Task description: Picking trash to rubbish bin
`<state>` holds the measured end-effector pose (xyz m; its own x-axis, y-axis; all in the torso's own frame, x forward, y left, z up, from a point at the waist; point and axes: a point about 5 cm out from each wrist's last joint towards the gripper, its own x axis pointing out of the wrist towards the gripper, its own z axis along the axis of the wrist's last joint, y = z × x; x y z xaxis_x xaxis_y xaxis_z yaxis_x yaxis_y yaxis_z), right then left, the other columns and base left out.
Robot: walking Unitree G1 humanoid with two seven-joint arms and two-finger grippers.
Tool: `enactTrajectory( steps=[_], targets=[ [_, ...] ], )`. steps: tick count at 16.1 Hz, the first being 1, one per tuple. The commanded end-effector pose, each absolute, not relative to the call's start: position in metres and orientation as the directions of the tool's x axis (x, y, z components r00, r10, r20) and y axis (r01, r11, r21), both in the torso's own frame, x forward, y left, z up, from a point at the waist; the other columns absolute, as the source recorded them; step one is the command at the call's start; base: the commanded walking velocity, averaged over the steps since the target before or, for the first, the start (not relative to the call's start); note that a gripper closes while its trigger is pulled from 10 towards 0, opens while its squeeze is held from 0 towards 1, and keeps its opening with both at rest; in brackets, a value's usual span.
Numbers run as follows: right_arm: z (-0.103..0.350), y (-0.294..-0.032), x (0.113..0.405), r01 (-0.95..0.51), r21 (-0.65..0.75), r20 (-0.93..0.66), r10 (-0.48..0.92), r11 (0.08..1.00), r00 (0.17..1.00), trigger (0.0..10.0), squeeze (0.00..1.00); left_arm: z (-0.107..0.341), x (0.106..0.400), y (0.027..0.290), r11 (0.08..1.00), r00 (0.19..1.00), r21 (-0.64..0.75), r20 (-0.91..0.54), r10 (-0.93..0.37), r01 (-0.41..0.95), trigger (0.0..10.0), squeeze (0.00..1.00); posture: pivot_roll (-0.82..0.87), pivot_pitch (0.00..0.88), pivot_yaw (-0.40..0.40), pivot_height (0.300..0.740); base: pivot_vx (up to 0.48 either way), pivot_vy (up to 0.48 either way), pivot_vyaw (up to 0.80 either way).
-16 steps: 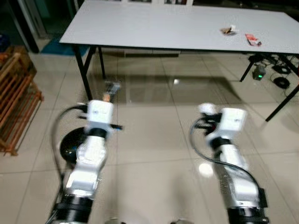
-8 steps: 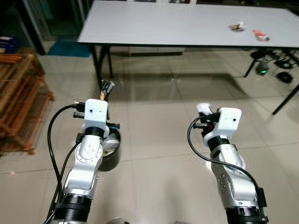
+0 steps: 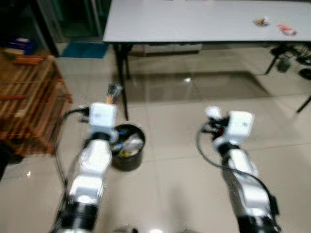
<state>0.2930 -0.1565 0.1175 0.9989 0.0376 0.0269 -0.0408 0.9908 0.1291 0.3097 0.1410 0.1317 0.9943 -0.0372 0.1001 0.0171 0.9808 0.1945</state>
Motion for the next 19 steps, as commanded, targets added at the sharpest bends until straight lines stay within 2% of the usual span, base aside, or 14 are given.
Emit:
enactTrajectory(
  steps=[1,19],
  targets=[
    [0.1199,-0.1559,0.2934,-0.04,0.14,0.035,0.035,0.989,0.999,10.0,0.0,0.1327,0.3105,0.1463,0.977,0.995,0.213,0.1,-0.024,0.002,10.0,0.0,-0.04,0.063,-0.023,0.74,0.0,0.0,0.0],
    [0.1126,-0.156,0.295,-0.023,0.149,-0.007,0.024,0.989,1.0,10.0,0.0,0.1265,0.3116,0.1463,0.982,0.998,0.189,0.052,-0.019,0.009,10.0,0.0,-0.03,0.06,-0.026,0.74,0.0,0.0,0.0]
  ],
)
